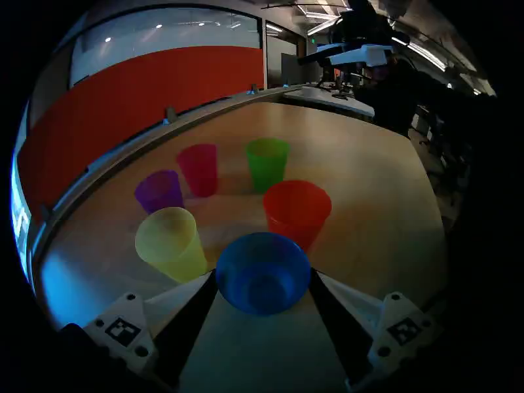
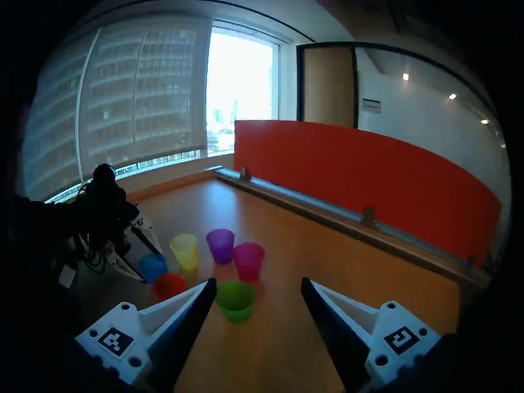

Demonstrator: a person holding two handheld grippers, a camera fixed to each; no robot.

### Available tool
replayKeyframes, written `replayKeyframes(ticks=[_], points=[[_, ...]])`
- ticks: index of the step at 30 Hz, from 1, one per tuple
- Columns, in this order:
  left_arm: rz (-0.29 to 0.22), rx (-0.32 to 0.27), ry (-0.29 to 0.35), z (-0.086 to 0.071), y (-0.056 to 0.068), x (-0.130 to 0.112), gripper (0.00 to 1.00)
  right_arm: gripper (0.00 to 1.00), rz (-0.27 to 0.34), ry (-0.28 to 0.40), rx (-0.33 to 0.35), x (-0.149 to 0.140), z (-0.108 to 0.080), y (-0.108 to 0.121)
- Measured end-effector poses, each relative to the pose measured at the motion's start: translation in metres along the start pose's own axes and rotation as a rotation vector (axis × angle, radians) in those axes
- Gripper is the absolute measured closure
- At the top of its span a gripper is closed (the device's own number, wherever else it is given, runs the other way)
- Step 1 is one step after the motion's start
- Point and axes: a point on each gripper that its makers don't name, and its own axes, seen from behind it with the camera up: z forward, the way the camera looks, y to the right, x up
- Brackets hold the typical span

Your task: Pour water

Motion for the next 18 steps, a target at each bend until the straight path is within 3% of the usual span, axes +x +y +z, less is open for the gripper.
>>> replayKeyframes(ticks=[7,9,11,18], points=[[-0.009,0.012,0.005,0.0027,-0.0052,0.0012,0.02,0.00,0.000,-0.003,0.002,-0.0006,0.0047,0.0005],[-0.012,0.015,0.003,0.0036,-0.0056,0.0005,0.04,0.00,0.001,-0.003,0.004,-0.0006,0.0058,0.0004],[-0.013,0.020,0.008,0.0049,-0.0056,0.0011,0.13,0.00,0.002,-0.003,0.005,-0.0006,0.0068,0.0002],[-0.010,0.025,0.007,0.0054,-0.0062,0.0009,0.13,0.00,0.002,-0.011,0.009,-0.0048,0.0095,-0.0003]])
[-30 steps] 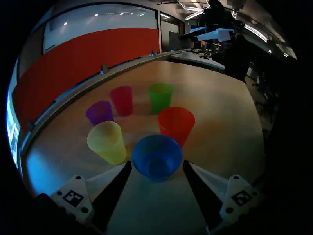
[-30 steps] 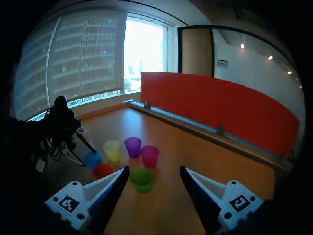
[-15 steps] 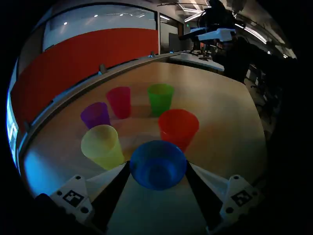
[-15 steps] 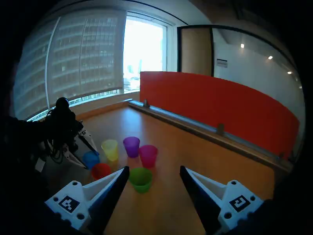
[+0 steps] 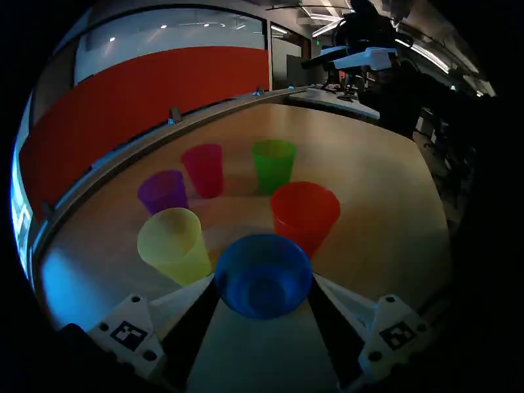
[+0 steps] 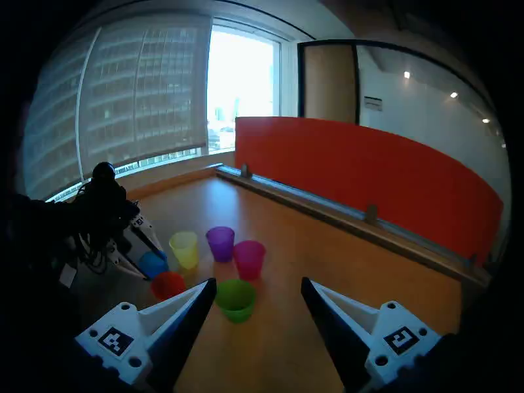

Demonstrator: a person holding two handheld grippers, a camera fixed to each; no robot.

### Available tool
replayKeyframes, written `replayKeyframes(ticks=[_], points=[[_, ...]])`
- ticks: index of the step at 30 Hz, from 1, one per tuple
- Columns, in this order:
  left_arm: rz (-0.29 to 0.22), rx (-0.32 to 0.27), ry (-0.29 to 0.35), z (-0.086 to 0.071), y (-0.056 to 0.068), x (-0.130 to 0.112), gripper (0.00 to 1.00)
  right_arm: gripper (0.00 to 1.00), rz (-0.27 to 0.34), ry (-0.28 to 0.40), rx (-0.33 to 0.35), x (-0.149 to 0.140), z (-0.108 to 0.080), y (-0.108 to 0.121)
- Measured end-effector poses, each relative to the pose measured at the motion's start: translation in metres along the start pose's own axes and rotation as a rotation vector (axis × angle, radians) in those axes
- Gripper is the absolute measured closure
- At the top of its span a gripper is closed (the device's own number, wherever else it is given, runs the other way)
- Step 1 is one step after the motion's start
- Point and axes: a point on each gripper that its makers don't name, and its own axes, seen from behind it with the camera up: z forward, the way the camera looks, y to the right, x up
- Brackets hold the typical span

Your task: Pour water

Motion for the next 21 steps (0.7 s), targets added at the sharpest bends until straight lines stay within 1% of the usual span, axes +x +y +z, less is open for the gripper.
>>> replayKeyframes(ticks=[8,11,21], points=[[0.008,0.010,-0.002,-0.002,-0.001,0.001,0.13,0.00,0.000,-0.005,0.007,-0.004,0.007,-0.001],[0.006,0.017,0.007,-0.004,-0.002,0.004,0.13,0.00,0.000,-0.008,0.011,-0.007,0.011,-0.002],[-0.017,0.043,0.059,-0.021,-0.008,0.019,0.13,0.00,-0.017,-0.020,0.028,-0.015,0.023,-0.009]])
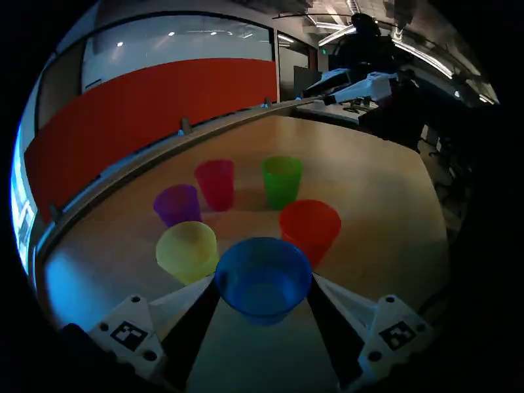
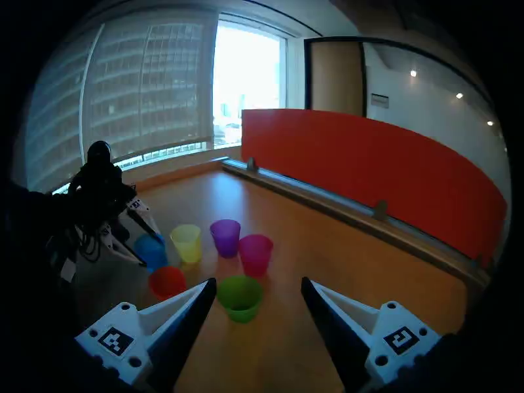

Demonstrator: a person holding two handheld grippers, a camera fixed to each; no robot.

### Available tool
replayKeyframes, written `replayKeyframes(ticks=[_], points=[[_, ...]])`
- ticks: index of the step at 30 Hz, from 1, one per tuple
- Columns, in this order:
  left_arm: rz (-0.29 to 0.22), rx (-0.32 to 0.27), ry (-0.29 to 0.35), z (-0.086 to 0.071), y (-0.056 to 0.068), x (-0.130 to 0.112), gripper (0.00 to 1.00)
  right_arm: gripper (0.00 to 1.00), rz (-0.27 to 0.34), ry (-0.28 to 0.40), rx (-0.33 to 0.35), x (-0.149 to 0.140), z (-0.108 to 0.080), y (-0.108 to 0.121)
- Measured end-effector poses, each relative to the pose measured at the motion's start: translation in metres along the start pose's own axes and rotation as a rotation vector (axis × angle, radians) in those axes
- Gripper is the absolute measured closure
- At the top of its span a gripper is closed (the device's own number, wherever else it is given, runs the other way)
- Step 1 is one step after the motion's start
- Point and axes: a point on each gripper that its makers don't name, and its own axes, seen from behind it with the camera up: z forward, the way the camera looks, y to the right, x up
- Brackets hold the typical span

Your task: Pour water

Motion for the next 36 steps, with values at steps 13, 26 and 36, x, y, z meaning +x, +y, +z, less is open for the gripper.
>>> replayKeyframes(ticks=[13,26,36], points=[[-0.009,0.067,0.102,-0.024,-0.015,0.028,0.13,0.00,-0.004,-0.021,0.010,-0.014,0.018,-0.002],[-0.023,0.120,0.223,-0.044,-0.029,0.069,0.13,0.00,-0.002,-0.046,0.027,-0.032,0.040,-0.003],[-0.060,0.161,0.300,-0.061,-0.046,0.092,0.13,0.00,-0.012,-0.079,0.054,-0.048,0.056,-0.011]])
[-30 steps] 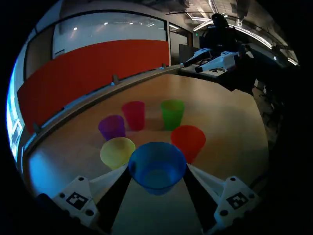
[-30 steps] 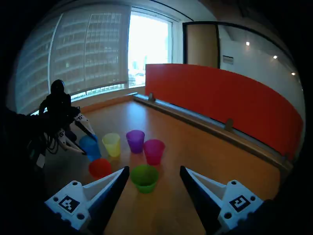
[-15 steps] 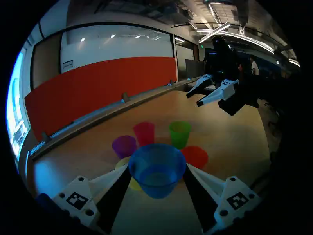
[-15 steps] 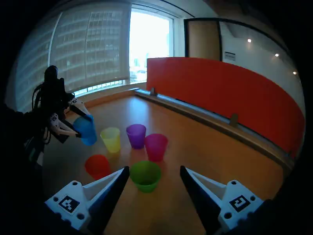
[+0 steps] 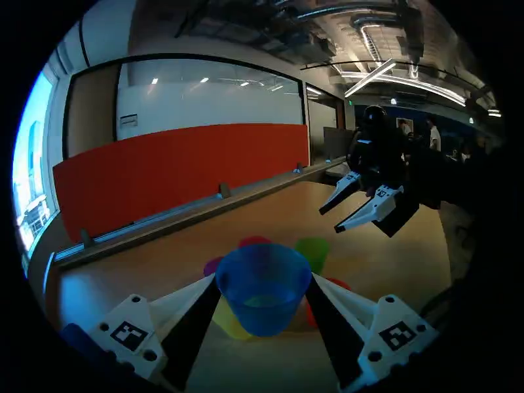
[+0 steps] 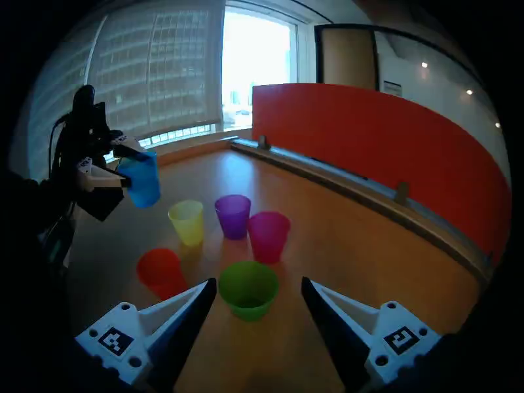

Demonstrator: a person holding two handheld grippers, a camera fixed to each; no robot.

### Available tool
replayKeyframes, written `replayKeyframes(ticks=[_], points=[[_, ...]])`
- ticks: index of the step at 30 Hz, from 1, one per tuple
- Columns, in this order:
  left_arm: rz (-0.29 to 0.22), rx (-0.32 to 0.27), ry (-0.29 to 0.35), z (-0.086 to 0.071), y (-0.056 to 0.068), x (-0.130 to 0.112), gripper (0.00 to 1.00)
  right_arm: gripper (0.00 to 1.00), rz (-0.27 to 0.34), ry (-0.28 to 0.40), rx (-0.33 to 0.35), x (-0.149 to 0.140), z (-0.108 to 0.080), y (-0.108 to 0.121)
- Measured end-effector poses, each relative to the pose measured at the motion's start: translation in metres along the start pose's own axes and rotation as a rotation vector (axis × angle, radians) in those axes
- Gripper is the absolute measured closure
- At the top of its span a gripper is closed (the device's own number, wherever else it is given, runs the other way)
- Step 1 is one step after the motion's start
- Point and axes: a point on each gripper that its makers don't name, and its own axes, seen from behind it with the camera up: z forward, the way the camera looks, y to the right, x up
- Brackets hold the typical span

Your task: Pour water

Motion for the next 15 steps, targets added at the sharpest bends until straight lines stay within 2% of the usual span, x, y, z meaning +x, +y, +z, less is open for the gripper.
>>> replayKeyframes(ticks=[9,15], points=[[0.019,0.026,0.031,-0.007,-0.008,0.016,0.13,0.00,0.008,-0.030,0.019,-0.017,0.014,-0.004],[0.007,0.033,0.044,-0.011,-0.012,0.023,0.13,0.00,-0.008,-0.059,0.022,-0.031,0.024,-0.006]])
